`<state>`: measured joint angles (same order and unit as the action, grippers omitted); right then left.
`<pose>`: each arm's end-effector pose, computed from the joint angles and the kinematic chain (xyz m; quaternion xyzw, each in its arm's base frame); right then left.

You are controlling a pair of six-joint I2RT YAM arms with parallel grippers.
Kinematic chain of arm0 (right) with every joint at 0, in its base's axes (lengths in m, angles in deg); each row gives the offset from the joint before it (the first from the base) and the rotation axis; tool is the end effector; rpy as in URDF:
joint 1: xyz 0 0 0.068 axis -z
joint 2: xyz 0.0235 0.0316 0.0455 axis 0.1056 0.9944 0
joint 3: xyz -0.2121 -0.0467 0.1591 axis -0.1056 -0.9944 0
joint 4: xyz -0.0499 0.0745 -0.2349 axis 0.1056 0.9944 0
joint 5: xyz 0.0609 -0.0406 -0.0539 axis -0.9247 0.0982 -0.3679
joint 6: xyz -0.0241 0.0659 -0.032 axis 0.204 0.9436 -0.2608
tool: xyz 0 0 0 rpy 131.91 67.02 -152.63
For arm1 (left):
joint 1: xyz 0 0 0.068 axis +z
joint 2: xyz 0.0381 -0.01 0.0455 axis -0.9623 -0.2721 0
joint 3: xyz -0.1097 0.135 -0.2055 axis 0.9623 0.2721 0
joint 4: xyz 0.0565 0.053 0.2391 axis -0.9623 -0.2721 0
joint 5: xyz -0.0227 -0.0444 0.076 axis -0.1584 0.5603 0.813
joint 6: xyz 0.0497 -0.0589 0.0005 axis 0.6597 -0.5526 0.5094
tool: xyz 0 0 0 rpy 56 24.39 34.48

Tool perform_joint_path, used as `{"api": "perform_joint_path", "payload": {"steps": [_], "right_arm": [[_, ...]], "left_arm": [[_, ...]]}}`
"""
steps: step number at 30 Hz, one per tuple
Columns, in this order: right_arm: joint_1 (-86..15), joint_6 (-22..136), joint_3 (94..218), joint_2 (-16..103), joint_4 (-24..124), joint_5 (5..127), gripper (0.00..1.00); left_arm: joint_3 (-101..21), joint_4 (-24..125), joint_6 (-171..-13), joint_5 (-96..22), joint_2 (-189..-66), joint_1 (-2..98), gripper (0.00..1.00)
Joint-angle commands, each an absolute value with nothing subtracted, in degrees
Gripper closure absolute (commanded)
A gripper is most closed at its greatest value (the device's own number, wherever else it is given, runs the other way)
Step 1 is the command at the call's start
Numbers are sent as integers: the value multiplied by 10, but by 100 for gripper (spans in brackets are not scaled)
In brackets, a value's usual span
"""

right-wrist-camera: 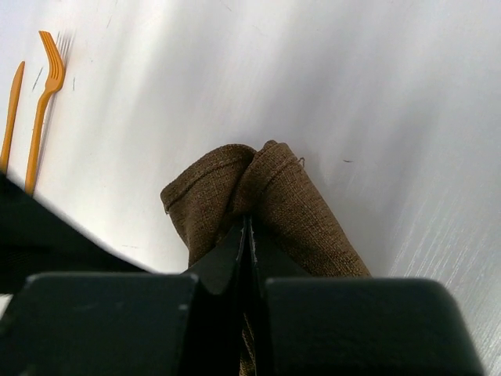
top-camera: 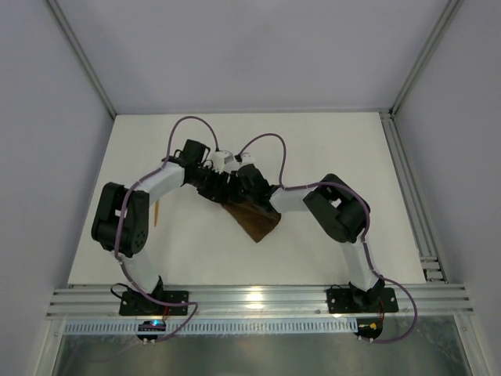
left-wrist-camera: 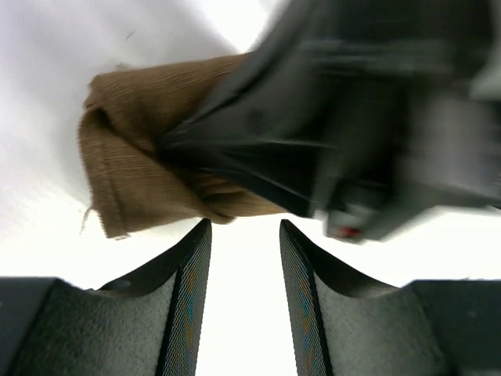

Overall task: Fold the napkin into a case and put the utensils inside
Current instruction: Fold the 2/3-rectangle-folded napkin at the center of the board.

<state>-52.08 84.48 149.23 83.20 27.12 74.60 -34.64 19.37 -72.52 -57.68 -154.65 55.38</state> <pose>0.3246 0.3348 0.1201 -0.0836 0.8598 0.3201 0.3890 0.3275 -0.1450 0.1597 0.2711 0.9078 -0.2609 0.1855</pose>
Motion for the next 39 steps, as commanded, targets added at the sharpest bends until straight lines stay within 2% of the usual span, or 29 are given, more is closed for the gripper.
{"api": "perform_joint_path", "payload": {"steps": [1,4,6,11,16,20,23,24,27,30,35,36,38,39], "right_arm": [[-521,850,1490,817,281,746,95],[-521,846,1486,811,274,745,95],[-521,846,1486,805,273,746,95],[-520,845,1483,795,269,746,95],[-520,850,1483,782,265,746,95],[-520,851,1480,776,263,729,95],[-520,851,1480,775,261,723,95],[-520,849,1479,773,261,723,95],[-520,844,1476,764,264,730,94],[-520,839,1470,752,266,734,93],[-519,790,1460,699,318,763,82],[-520,753,1452,670,346,763,73],[-520,721,1439,640,387,781,64],[-521,704,1415,624,413,785,55]], "left_arm": [[-377,183,-710,-662,-1478,571,58],[-393,182,-724,-645,-1467,587,59],[-399,179,-728,-591,-1472,588,59],[-414,162,-735,-539,-1539,577,60],[-415,183,-735,-500,-1571,555,56],[-416,187,-738,-473,-1598,553,58],[-419,185,-735,-435,-1619,541,64],[-420,186,-736,-430,-1624,539,71],[-421,191,-741,-420,-1637,535,84],[-421,194,-744,-415,-1641,532,87],[-418,195,-745,-419,-1638,532,89],[-417,197,-746,-418,-1638,532,90],[-417,198,-747,-419,-1637,532,91],[-416,198,-747,-418,-1636,532,92]]}}
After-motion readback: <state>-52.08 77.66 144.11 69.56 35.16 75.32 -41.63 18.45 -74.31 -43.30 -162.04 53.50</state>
